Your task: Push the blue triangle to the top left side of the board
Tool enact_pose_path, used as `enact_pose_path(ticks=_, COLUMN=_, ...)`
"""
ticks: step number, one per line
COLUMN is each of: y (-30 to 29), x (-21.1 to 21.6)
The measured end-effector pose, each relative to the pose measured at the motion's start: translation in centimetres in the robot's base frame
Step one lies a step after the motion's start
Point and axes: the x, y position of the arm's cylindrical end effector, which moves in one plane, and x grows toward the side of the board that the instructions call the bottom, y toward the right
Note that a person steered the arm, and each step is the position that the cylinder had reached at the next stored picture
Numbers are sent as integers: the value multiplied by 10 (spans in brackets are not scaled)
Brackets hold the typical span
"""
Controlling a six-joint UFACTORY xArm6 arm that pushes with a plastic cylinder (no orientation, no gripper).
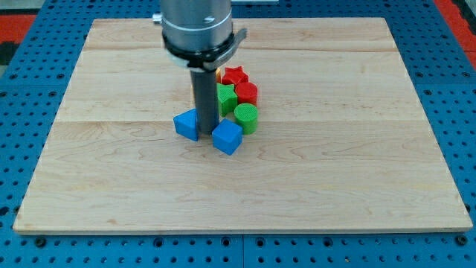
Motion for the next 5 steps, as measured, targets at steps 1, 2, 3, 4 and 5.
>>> enact_pose_path(ticks=1, y=-55, x=-4)
enact_pose_path(ticks=2, y=-94, x=-23)
enact_pose_path(ticks=3, y=-95, x=-10)
enact_pose_path(ticks=4, y=-127, x=-20)
enact_pose_path(ticks=5, y=-166, x=-33)
